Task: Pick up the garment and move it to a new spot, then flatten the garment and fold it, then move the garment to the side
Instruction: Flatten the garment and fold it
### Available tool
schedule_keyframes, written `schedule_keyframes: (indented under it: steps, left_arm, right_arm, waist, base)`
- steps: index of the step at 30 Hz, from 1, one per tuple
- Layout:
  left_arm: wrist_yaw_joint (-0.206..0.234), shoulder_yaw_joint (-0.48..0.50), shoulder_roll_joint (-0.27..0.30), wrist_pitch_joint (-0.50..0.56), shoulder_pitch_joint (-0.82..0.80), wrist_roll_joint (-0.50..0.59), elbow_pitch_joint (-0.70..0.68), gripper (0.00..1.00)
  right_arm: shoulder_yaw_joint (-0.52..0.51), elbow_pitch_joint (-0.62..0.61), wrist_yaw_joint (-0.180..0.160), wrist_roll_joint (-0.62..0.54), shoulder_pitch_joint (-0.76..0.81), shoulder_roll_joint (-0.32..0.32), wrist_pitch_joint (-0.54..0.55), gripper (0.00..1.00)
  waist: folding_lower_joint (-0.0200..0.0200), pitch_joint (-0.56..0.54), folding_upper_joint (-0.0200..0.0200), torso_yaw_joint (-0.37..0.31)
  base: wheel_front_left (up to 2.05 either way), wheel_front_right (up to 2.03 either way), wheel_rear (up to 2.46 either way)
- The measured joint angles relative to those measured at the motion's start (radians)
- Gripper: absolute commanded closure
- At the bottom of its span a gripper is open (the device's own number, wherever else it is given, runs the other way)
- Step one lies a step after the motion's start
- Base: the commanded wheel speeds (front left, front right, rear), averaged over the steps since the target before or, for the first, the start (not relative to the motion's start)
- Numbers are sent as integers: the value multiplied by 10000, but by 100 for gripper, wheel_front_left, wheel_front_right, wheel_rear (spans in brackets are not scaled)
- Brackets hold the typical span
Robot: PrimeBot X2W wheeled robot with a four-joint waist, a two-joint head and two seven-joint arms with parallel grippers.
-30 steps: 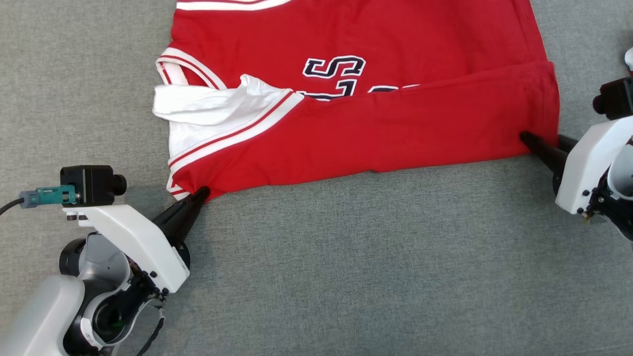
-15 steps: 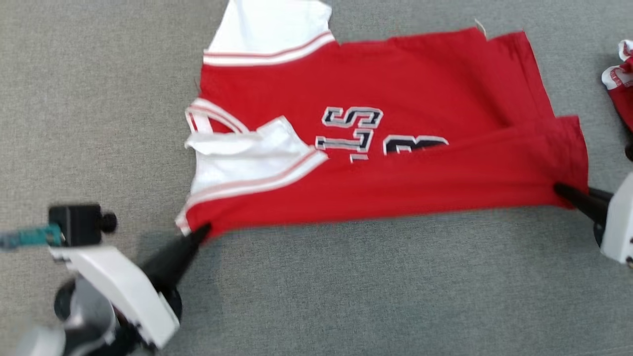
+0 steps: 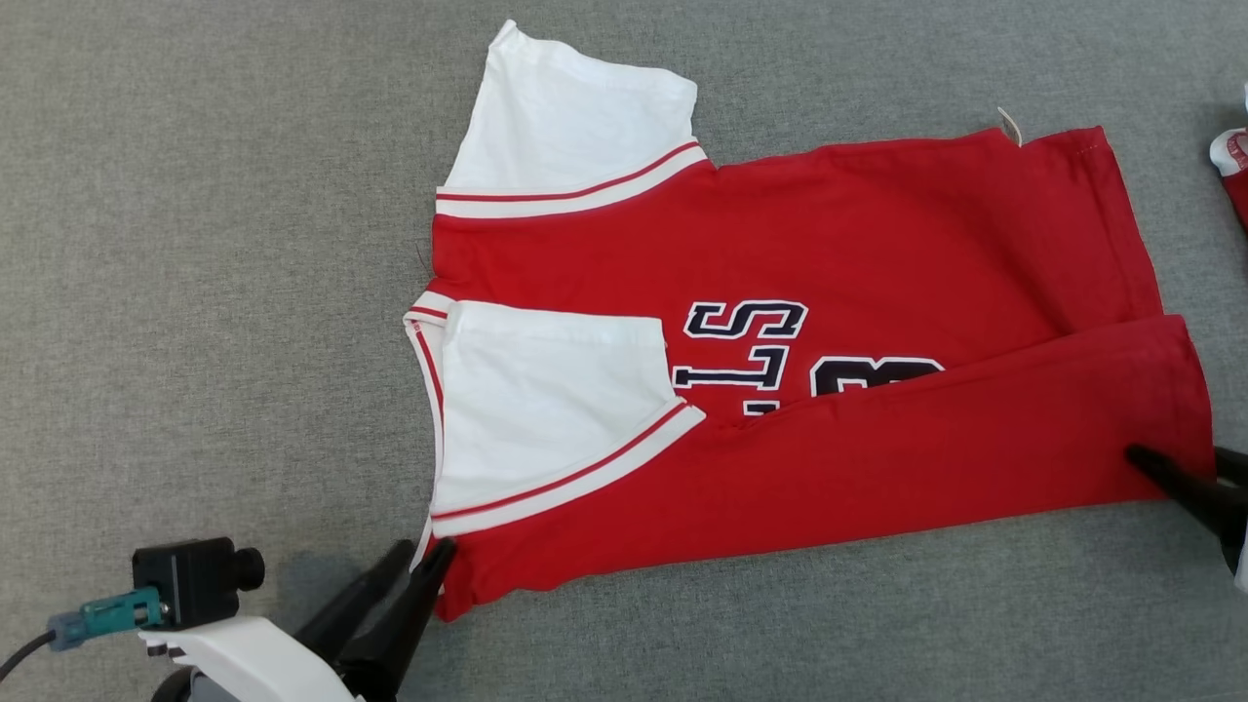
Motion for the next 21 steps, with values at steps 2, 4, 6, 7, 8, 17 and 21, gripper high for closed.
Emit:
schedule_keyframes:
  steps: [2, 4, 6, 7, 8, 17, 21]
  left_arm:
    - [35, 13, 109, -2, -141, 196, 65, 0]
    - [104, 217, 259, -58, -167, 274, -88, 0]
    - [330, 713, 688, -105, -249, 485, -286, 0]
    - [424, 955, 876, -102, -400, 523, -420, 0]
    - [466, 1164, 1045, -23, -626, 531, -594, 0]
    - [29, 426, 1457, 2481, -6131, 723, 493, 0]
    - [-349, -535, 593, 3321, -8882, 1139, 2393, 0]
  right_arm:
    - [-163, -165, 0, -115, 90, -12, -21, 0]
    - [-407, -523, 0, -261, 264, -286, -25, 0]
    - [-763, -993, 0, -349, 393, -702, 6, 0]
    - [-941, -1235, -2, -387, 392, -859, 52, 0]
    - [-1170, -1486, 0, -407, 321, -963, 96, 0]
    - [-1220, -855, 0, -1923, -3173, 295, 828, 0]
    - [-545, 234, -2, -2748, -4643, 1174, 754, 0]
  waist:
    - [0, -7, 0, -7]
    - [0, 20, 0, -18]
    - [0, 71, 0, -54]
    - [0, 106, 0, -88]
    - [0, 154, 0, -128]
    - [0, 1265, 0, -335]
    - [0, 1867, 0, -344]
  base:
    - [0, 0, 0]
    - [0, 0, 0]
    - [0, 0, 0]
    - [0, 0, 0]
    - [0, 0, 0]
    - [0, 0, 0]
    - [0, 0, 0]
